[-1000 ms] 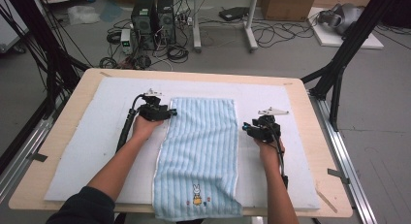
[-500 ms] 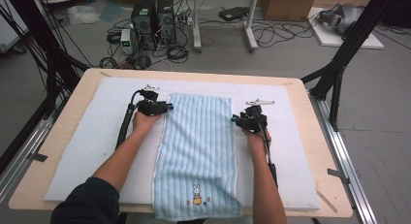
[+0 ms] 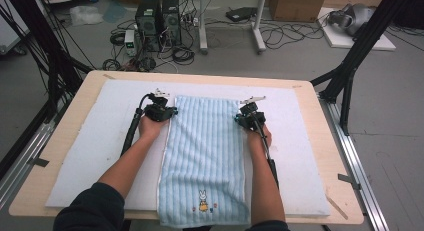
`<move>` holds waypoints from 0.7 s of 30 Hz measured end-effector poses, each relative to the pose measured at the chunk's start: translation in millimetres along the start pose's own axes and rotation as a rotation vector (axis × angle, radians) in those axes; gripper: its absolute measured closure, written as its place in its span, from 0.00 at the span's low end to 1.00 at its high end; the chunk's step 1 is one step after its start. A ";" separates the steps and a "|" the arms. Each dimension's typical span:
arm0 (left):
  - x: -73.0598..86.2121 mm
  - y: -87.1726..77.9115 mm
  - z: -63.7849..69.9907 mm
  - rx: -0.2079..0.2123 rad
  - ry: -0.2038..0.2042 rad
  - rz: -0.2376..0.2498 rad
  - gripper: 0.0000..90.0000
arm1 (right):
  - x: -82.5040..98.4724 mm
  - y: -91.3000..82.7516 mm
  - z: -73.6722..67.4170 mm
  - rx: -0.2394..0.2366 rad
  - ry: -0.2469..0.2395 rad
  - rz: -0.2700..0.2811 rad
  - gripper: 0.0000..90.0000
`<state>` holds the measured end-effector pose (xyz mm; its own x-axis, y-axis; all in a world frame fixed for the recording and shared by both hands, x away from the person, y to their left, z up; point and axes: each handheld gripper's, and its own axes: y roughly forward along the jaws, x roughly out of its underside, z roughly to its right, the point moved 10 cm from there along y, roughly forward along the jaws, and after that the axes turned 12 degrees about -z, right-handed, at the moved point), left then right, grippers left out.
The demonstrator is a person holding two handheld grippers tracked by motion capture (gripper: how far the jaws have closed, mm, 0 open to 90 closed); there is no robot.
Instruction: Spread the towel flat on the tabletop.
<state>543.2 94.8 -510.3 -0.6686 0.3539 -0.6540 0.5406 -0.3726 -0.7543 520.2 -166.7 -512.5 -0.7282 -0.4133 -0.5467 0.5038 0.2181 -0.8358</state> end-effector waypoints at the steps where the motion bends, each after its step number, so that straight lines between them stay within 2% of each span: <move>1: -1.8 0.9 -0.5 -0.012 -0.001 0.008 0.97 | -1.8 1.1 1.7 0.022 -0.005 -0.002 0.96; 2: -3.2 1.8 -0.3 -0.018 0.000 0.011 0.97 | -4.3 2.5 3.8 0.048 -0.004 0.005 0.96; 4: -4.9 2.4 0.5 -0.036 0.026 0.015 0.96 | -6.9 5.0 7.9 0.096 -0.004 0.020 0.96; 5: -5.0 2.4 0.2 -0.046 0.025 0.017 0.89 | -7.8 6.3 8.8 0.111 -0.002 0.029 0.95; 6: -4.7 2.1 -0.8 -0.041 0.005 0.016 0.70 | -8.5 7.0 9.7 0.122 0.005 0.039 0.91; 7: -4.8 0.7 -0.3 -0.006 -0.034 0.025 0.58 | -8.8 6.5 11.1 0.127 0.016 0.045 0.86; 8: -4.0 -1.3 -0.2 0.020 -0.048 0.026 0.58 | -8.7 5.6 10.8 0.111 0.029 0.050 0.80; 10: -1.6 -5.0 -0.6 0.024 -0.043 0.026 0.54 | -9.1 0.3 10.8 0.070 0.053 0.074 0.77; 12: 1.8 -8.6 1.5 0.047 -0.053 0.026 0.55 | -8.5 -5.9 10.0 0.049 0.057 0.089 0.74; 14: 8.2 -10.2 5.1 0.075 -0.044 -0.009 0.57 | -5.5 -12.2 6.2 -0.016 0.060 0.092 0.68; 15: 11.1 -11.1 7.4 0.080 -0.041 -0.008 0.61 | -2.9 -15.9 4.9 -0.037 0.066 0.095 0.68; 17: 15.0 -11.7 10.9 0.093 -0.030 -0.005 0.66 | 4.8 -23.0 2.2 -0.059 0.046 0.104 0.67; 18: 15.5 -12.1 11.5 0.082 -0.024 0.001 0.67 | 11.7 -26.0 0.5 -0.067 0.042 0.096 0.67; 19: 15.9 -12.3 12.3 0.080 -0.016 -0.002 0.72 | 17.5 -27.7 -0.6 -0.071 0.034 0.092 0.67; 20: 16.4 -12.3 12.7 0.060 0.001 -0.008 0.79 | 21.9 -28.5 -1.7 -0.076 0.031 0.090 0.68; 21: 16.0 -12.3 14.3 0.062 0.016 -0.007 0.90 | 30.1 -29.7 -4.2 -0.085 0.030 0.070 0.68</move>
<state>518.6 92.8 -510.6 -0.6635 0.3701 -0.6502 0.5032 -0.4223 -0.7539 481.3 -181.9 -504.4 -0.7071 -0.3678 -0.6040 0.5133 0.3205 -0.7961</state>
